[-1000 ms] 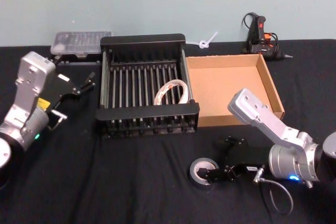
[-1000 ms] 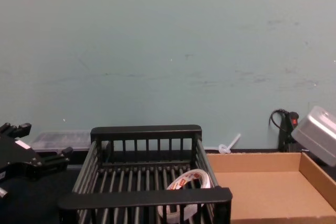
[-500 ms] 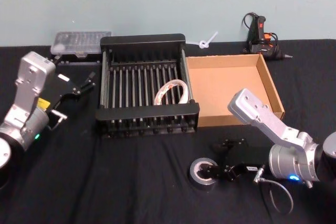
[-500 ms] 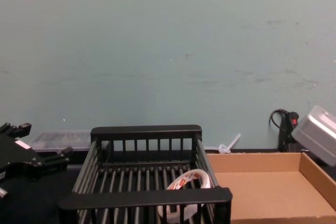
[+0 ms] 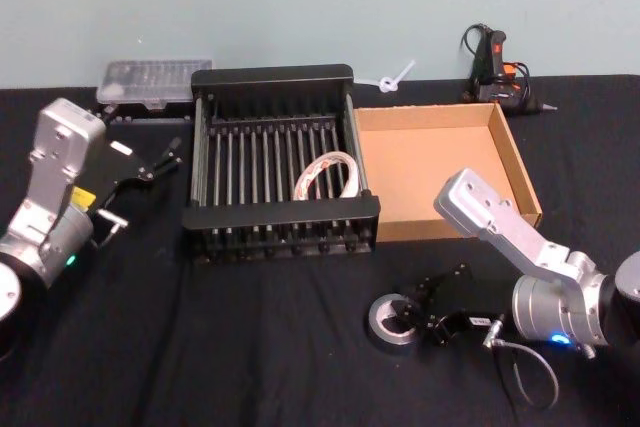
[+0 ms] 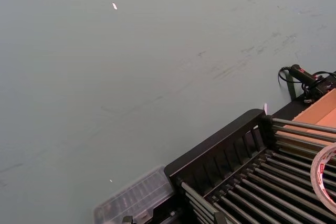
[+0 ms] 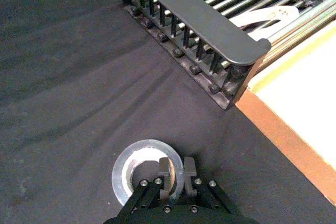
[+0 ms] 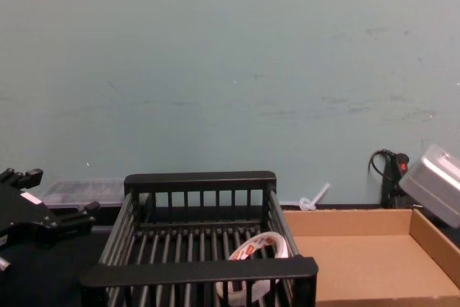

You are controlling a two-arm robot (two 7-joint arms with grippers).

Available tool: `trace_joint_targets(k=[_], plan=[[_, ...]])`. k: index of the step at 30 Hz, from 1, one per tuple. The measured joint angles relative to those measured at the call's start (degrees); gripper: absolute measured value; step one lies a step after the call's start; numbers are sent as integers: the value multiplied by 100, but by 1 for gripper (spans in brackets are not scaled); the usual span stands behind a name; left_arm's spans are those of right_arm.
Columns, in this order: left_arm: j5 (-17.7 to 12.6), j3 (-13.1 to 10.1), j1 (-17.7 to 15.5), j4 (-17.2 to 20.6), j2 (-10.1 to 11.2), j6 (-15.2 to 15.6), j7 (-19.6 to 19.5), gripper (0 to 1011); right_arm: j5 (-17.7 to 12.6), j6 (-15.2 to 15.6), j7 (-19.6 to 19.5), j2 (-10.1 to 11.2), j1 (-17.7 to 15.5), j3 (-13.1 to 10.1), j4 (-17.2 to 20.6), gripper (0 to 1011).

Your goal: Pick up the white tape and place it into the black box , Pick up the silver tape and place it into the brown box.

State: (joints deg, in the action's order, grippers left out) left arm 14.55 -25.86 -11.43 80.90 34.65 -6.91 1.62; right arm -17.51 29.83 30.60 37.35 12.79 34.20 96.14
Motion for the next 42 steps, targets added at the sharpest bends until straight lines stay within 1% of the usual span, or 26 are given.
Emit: trace_joint_targets(k=[2, 3, 12, 19, 20, 21, 22, 25, 28, 32, 37, 42], plan=[[0, 0, 0, 0, 0, 0, 0, 1001, 0, 0, 0, 0, 0, 0, 0, 161], [0, 0, 0, 0, 0, 0, 0, 1001, 0, 0, 0, 0, 0, 0, 0, 158], [0, 0, 0, 0, 0, 0, 0, 1001, 1, -1, 0, 0, 0, -1, 0, 158], [0, 0, 0, 0, 0, 0, 0, 1001, -21, -20, -36, -19, -38, -122, 22, 158], [0, 0, 0, 0, 0, 0, 0, 1001, -55, -27, -91, -43, -42, -206, 25, 158], [0, 0, 0, 0, 0, 0, 0, 1001, -55, -27, -91, -43, -42, -206, 25, 158], [0, 0, 0, 0, 0, 0, 0, 1001, -79, -29, -140, -67, -42, -282, 25, 158], [0, 0, 0, 0, 0, 0, 0, 1001, -126, -41, -226, -106, -36, -397, 25, 158], [0, 0, 0, 0, 0, 0, 0, 1001, -197, -68, -380, -188, 6, -606, 3, 158], [0, 0, 0, 0, 0, 0, 0, 1002, -247, -90, -530, -271, 74, -796, -45, 158], [0, 0, 0, 0, 0, 0, 0, 1001, -265, -99, -714, -403, 208, -983, -188, 158], [0, 0, 0, 0, 0, 0, 0, 1002, -250, -90, -814, -517, 345, -1059, -363, 158]])
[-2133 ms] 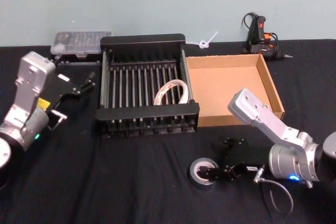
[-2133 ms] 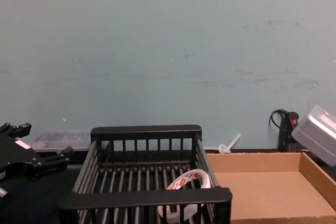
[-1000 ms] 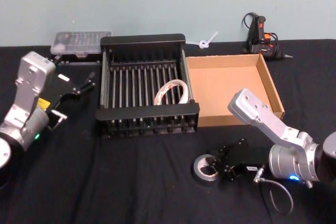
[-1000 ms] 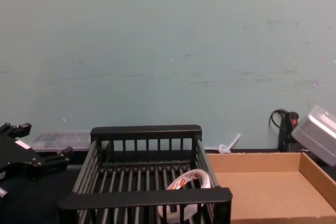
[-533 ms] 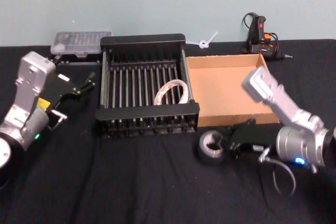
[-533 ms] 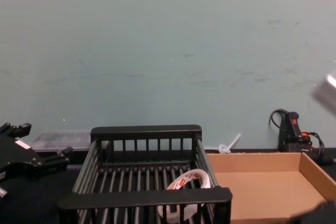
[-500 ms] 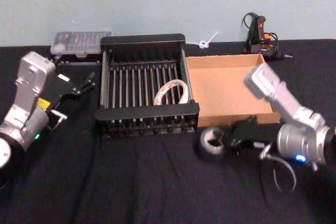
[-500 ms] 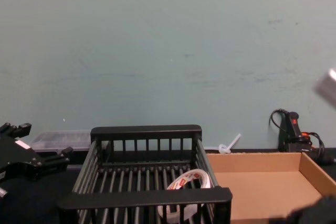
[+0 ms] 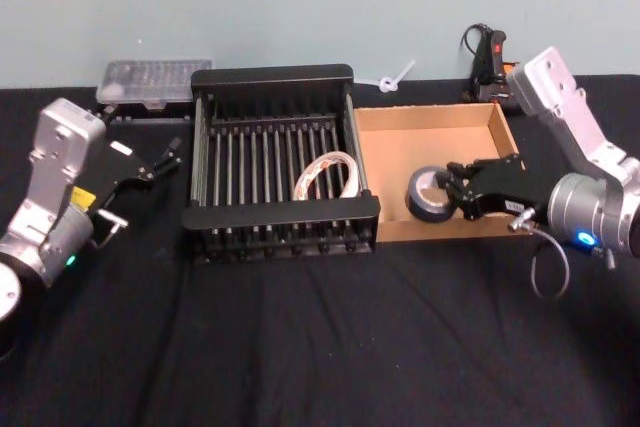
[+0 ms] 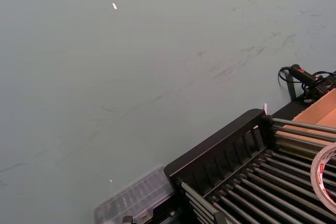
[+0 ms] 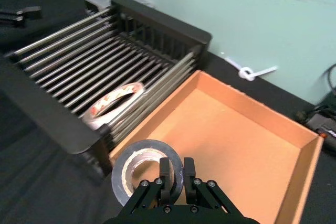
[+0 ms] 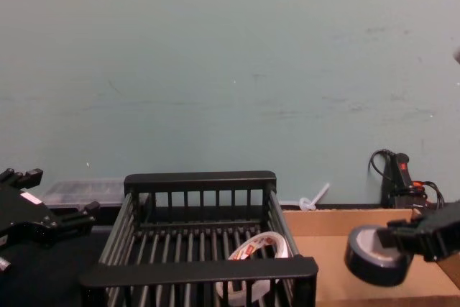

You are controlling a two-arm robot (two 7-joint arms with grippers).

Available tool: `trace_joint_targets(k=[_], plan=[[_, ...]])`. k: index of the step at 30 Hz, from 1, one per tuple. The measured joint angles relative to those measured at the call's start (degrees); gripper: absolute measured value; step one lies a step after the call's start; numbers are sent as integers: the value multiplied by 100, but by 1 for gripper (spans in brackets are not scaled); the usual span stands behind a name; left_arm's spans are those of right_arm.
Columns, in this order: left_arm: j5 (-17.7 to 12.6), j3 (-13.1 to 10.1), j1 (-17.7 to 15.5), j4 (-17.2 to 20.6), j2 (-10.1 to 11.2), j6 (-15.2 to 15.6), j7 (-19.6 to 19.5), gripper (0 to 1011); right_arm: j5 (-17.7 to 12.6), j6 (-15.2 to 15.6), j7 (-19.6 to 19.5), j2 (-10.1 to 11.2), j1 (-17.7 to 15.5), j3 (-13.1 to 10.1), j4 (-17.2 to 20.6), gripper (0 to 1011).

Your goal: Pick up the white tape and place it into the black box , Pick up the silver tape and place it into the brown box.

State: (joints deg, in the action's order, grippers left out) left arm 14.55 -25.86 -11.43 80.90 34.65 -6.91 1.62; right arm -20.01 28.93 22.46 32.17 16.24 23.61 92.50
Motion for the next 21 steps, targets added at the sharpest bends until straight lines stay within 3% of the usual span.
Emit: trace_joint_targets(k=[21], plan=[[0, 0, 0, 0, 0, 0, 0, 1002, 394, -28, -237, -432, 404, -161, -771, 158]])
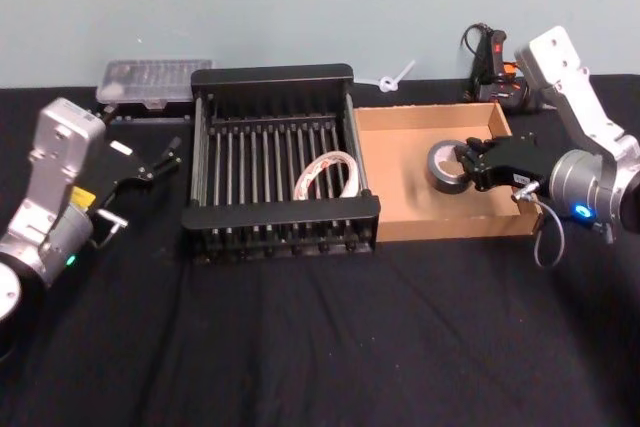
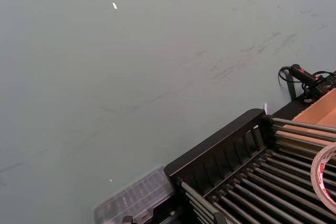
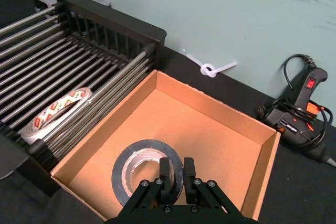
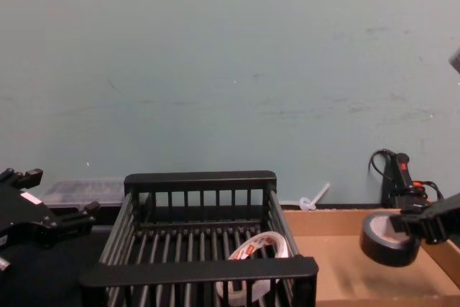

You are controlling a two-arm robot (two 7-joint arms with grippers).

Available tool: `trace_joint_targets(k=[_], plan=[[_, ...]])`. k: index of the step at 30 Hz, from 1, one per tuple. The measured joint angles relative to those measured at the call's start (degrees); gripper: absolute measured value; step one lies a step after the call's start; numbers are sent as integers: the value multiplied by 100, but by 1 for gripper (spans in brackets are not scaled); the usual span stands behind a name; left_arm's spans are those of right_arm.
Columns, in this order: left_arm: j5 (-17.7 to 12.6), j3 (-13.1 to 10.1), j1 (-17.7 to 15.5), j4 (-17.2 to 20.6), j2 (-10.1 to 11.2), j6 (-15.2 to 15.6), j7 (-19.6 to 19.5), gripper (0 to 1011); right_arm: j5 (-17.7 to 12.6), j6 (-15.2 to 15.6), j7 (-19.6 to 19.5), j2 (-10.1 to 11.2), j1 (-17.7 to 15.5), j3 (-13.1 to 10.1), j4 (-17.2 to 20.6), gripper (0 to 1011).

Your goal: Pick up the white tape and place it into the black box , Pick up the silver tape and place it into the brown box.

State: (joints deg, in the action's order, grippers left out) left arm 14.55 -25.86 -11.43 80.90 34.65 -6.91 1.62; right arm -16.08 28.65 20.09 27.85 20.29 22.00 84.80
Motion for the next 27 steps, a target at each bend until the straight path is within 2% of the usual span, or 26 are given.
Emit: trace_joint_targets(k=[15, 17, 18, 20, 27], plan=[[0, 0, 0, 0, 0, 0, 0, 1001, -1, 5, 9, 25, -7, 23, 41, 160], [0, 0, 0, 0, 0, 0, 0, 1001, -2, 5, 11, 27, -9, 26, 44, 192], [0, 0, 0, 0, 0, 0, 0, 1001, -2, 6, 11, 28, -9, 26, 45, 248], [0, 0, 0, 0, 0, 0, 0, 1001, -2, 6, 12, 28, -10, 27, 47, 266], [0, 0, 0, 0, 0, 0, 0, 1001, -3, 11, 16, 32, -12, 32, 54, 504]])
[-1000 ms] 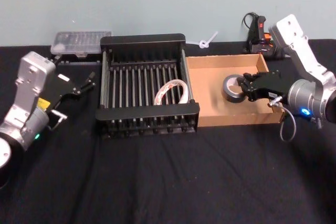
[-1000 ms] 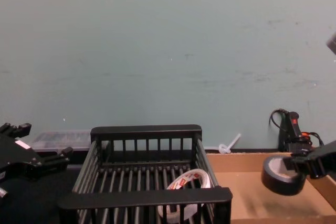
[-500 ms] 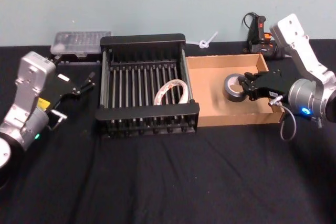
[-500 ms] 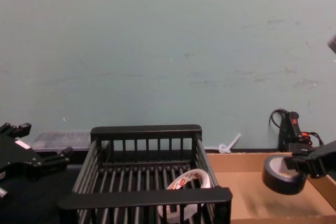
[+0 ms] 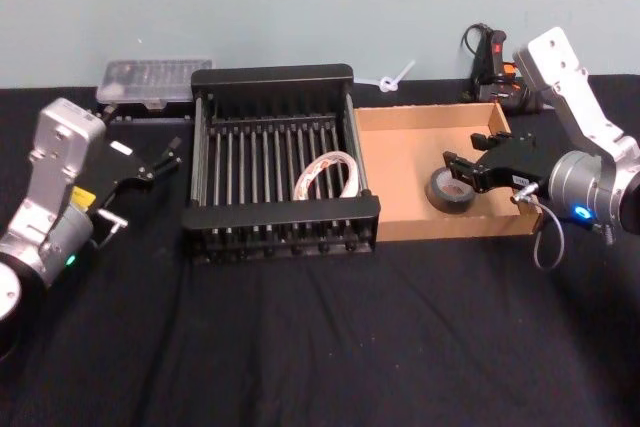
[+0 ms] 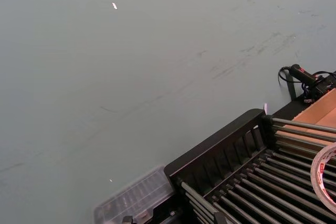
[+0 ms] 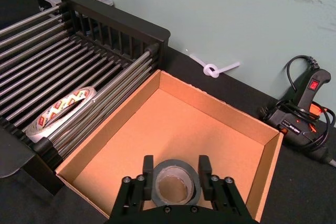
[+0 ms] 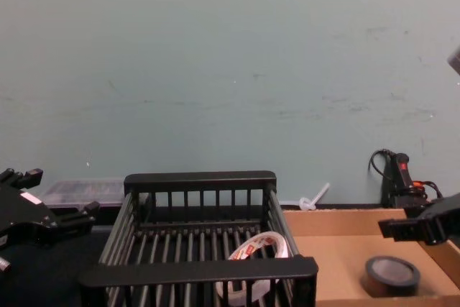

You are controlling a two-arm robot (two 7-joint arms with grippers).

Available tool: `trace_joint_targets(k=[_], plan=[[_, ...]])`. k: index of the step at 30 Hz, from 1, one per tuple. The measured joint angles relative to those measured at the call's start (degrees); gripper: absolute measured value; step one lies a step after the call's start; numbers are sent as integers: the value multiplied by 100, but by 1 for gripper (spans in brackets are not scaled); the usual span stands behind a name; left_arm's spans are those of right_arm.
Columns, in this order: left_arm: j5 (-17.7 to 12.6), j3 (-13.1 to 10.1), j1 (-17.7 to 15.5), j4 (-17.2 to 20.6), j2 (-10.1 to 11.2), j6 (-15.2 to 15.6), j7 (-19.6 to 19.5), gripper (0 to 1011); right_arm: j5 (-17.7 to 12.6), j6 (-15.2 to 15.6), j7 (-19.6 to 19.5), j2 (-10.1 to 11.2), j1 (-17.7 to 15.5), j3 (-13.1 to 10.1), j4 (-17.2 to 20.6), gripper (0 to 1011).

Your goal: Pick up the white tape and place it into the black box , Pick up the silver tape and place it into the brown box.

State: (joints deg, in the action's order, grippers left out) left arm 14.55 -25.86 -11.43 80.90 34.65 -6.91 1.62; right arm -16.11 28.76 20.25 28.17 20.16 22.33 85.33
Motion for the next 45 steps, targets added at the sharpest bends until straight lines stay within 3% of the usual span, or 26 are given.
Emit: trace_joint_targets(k=[14, 18, 32, 36, 45], plan=[[0, 0, 0, 0, 0, 0, 0, 1001, -3, 3, 1, 5, 0, 5, 6, 939], [0, 0, 0, 0, 0, 0, 0, 1001, -4, 3, 1, 5, 0, 5, 6, 1002], [0, 0, 0, 0, 0, 0, 0, 1001, 105, -80, -146, -41, -97, -92, 71, 1002], [0, 0, 0, 0, 0, 0, 0, 1001, 275, -341, -353, -48, -230, -217, 226, 1002], [0, 0, 0, 0, 0, 0, 0, 1001, 1239, -1503, -1145, 86, -690, -226, 541, 1002]])
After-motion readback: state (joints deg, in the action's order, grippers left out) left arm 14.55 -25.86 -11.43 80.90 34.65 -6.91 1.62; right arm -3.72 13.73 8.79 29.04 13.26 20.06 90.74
